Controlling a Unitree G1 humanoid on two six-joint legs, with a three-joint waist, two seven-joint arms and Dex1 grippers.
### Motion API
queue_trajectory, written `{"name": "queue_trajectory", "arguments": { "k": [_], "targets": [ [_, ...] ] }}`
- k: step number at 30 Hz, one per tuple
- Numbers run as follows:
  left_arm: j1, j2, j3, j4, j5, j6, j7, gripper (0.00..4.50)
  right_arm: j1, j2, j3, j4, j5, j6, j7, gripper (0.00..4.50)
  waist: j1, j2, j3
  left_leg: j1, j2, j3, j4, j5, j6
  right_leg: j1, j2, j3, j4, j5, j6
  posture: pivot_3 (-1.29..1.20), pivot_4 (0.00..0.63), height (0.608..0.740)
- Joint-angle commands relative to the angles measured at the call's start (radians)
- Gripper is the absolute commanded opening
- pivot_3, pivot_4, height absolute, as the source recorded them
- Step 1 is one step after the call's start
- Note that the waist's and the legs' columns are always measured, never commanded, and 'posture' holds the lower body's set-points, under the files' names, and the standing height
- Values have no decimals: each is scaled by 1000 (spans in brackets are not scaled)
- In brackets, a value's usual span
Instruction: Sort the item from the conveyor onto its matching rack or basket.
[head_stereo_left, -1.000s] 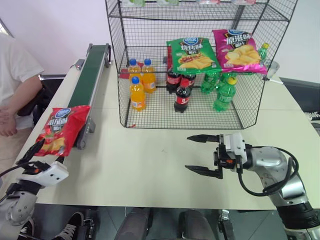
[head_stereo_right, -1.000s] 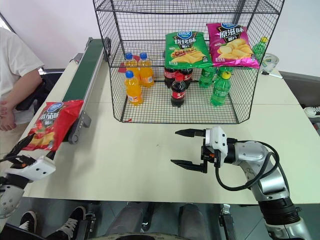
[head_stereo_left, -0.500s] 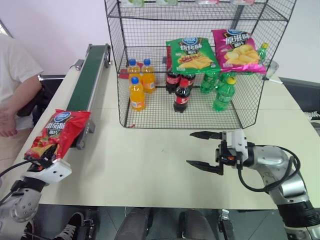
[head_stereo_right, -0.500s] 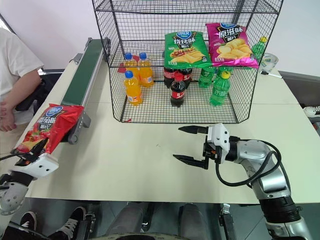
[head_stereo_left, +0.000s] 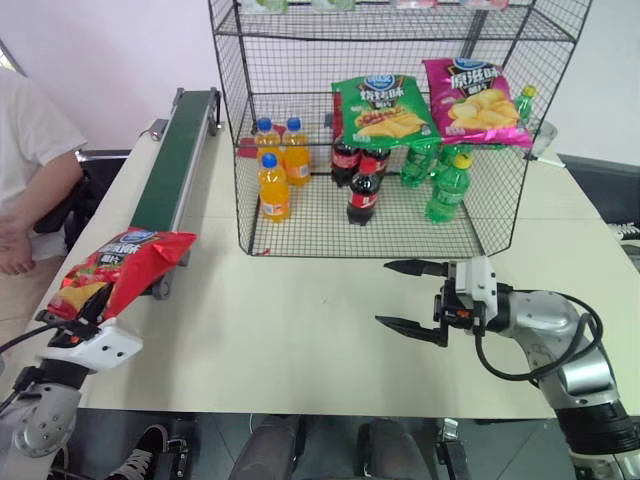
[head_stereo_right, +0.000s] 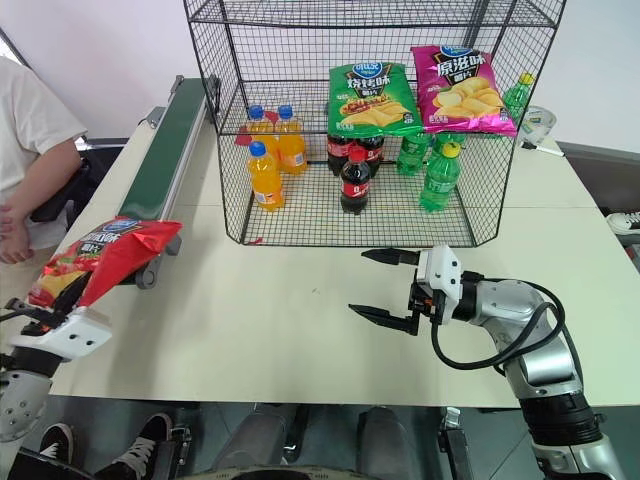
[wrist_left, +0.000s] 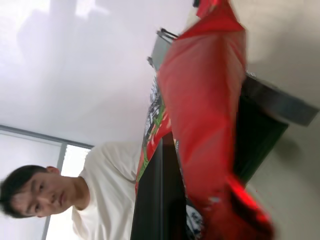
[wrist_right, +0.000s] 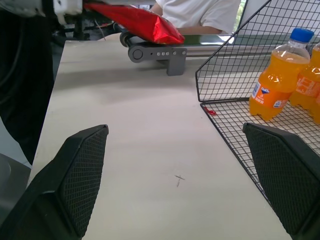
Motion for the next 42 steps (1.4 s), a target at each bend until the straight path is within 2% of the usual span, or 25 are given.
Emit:
{"name": "queue_trajectory", "arguments": {
  "k": [1,6,12,16,20,25,29,31,35,42],
  "targets": [
    [-14,-5,81,-205,-42,57,-51,94,-20,-11,-62,7,24,-4,-15,4500,1,0,0,0,0,0,0,0,0,0,0,0,0,0,0,0,150,740],
    [-107,-2,93,-370,-68,170,-143,94,-30,-10,-163,-20,142,80,-49,4500,-2,1,0,0,0,0,0,0,0,0,0,0,0,0,0,0,150,740],
    [-301,17,-68,-445,-45,176,-240,94,-54,24,-221,-29,169,82,-122,4500,-3,1,0,0,0,0,0,1,-1,1,1,0,1,0,0,0,150,740],
    [-452,-12,-187,-407,-20,179,-254,94,-55,49,-236,-43,161,75,-172,4500,-2,1,0,0,0,0,0,2,-2,3,1,0,2,0,0,0,150,740],
    [-597,-56,-278,-288,33,182,-221,94,-48,66,-230,-55,154,75,-211,4500,-2,1,0,0,0,0,0,2,-2,3,2,0,2,0,0,0,150,740],
    [-830,-161,-404,-67,152,193,-113,94,-41,89,-213,-80,130,64,-254,4500,-1,1,0,0,0,0,1,3,-3,4,4,0,3,0,0,0,150,740],
    [-939,-228,-471,67,180,157,-43,94,-38,92,-205,-89,125,62,-264,4500,-4,1,0,0,-1,0,1,5,-7,4,3,0,3,0,1,0,150,740],
    [-1024,-284,-503,192,219,181,39,94,-39,93,-197,-89,116,60,-269,4500,-3,1,1,0,-1,0,1,6,-8,4,3,0,3,0,1,0,150,740],
    [-1162,-350,-534,413,263,218,187,94,-45,94,-189,-90,106,60,-276,4500,-3,0,1,0,-1,-1,1,6,-7,4,4,-1,4,0,1,0,150,740],
    [-1387,-466,-526,793,196,266,346,94,-40,77,-206,-100,103,67,-290,4500,-4,-1,1,-1,-2,0,2,7,-9,3,4,-2,4,0,2,0,150,740]
  ]
}}
